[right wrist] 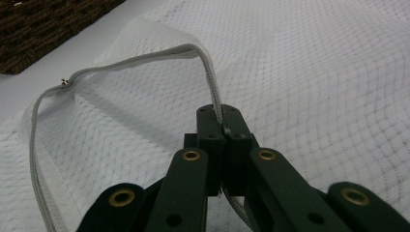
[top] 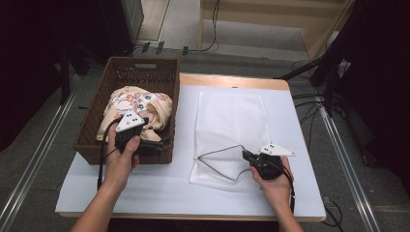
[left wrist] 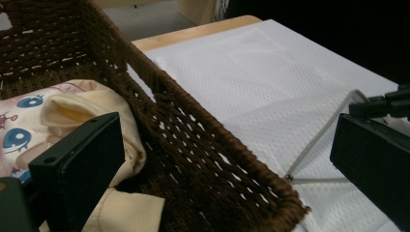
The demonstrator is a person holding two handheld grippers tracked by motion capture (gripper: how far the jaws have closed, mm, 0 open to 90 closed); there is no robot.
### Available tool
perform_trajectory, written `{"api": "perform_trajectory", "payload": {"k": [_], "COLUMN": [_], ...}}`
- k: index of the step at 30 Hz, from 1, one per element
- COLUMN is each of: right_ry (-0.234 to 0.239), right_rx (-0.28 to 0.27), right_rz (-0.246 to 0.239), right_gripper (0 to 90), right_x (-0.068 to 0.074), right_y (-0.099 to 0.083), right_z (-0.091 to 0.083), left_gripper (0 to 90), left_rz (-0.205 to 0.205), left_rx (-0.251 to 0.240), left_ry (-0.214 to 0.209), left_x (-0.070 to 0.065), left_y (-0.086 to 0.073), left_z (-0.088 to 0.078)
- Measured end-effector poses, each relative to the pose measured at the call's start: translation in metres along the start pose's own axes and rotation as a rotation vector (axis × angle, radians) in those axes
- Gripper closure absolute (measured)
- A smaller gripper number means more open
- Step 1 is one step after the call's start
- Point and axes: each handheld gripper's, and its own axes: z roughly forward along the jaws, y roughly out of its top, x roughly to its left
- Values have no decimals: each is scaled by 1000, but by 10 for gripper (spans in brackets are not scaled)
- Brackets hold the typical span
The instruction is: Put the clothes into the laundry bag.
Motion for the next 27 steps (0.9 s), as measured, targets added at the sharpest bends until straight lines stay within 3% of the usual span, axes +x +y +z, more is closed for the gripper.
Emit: {"api": "perform_trajectory", "payload": {"k": [2,13,17,19,20,21,22,27], "right_ry": [0,1,1,1,2,1,2,3], "right_rx": [1,3,3,2,1,1,-1,0], "right_rz": [0,-5,-5,-7,-7,-8,-11,-10], "right_gripper": [899,899,899,899,899,899,899,899], "right_x": [0,1,1,1,1,1,1,1], "right_y": [0,0,0,0,0,0,0,0], "right_z": [0,0,0,0,0,0,0,0], "left_gripper": [0,0,0,0,0,0,0,0], "left_rz": [-12,-15,-62,-45,-14,-14,-41,-77], "left_rx": [-3,-14,23,10,18,18,7,38], "left_ry": [-8,83,56,66,116,116,108,116], "left_x": [3,30,40,41,42,42,49,66], "left_y": [2,21,29,31,35,35,37,40], "left_z": [-1,4,9,10,13,13,16,26]}}
